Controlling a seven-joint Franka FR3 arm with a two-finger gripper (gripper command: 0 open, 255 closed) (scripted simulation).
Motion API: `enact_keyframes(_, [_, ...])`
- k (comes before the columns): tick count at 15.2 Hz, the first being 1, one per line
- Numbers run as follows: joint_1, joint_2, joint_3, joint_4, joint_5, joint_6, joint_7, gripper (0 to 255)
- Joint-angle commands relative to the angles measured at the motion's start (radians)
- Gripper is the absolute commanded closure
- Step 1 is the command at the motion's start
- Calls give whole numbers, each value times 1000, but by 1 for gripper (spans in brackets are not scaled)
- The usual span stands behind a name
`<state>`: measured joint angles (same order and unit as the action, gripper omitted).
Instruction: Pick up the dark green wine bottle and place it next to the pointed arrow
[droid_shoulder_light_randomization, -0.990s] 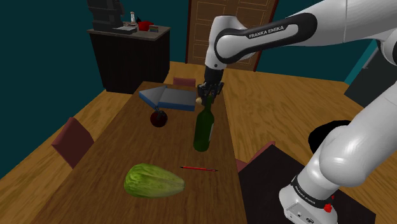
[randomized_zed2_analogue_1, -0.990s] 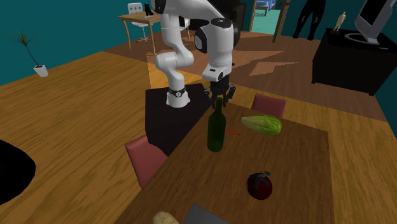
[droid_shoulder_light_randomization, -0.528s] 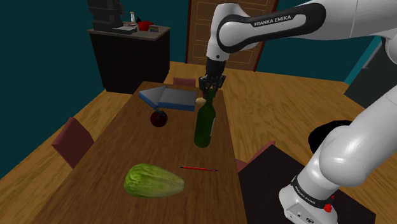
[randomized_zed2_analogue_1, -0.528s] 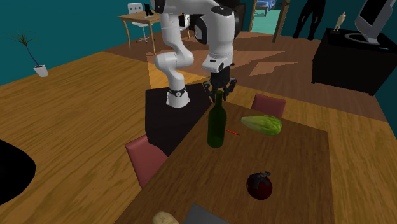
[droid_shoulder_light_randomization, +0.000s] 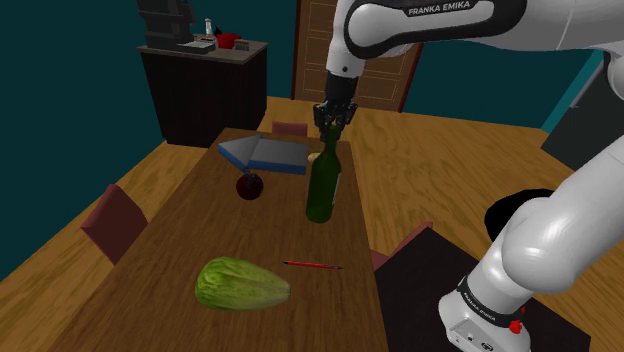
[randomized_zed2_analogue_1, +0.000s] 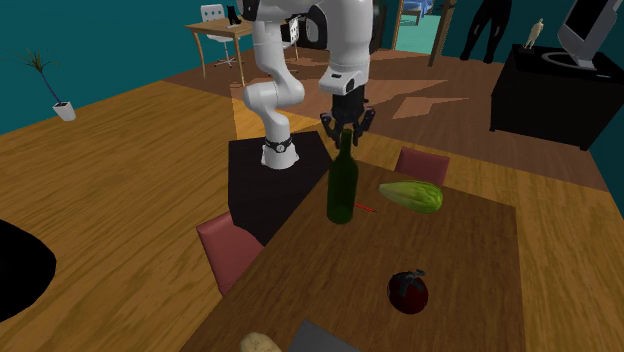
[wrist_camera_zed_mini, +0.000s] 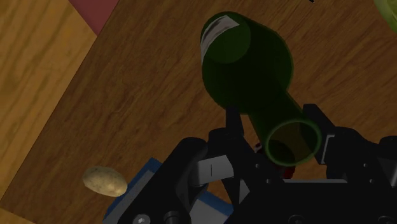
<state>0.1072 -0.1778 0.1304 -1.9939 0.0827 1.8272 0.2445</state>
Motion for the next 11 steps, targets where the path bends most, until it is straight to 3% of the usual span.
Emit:
enact_keyframes(1, [-1, -1, -1, 25, -1, -27, 1, 255])
enact_keyframes(8, [-2, 2, -2, 110, -2, -108, 5, 255])
enact_keyframes(11, [-24, 87, -29, 204, -15, -120, -39, 255])
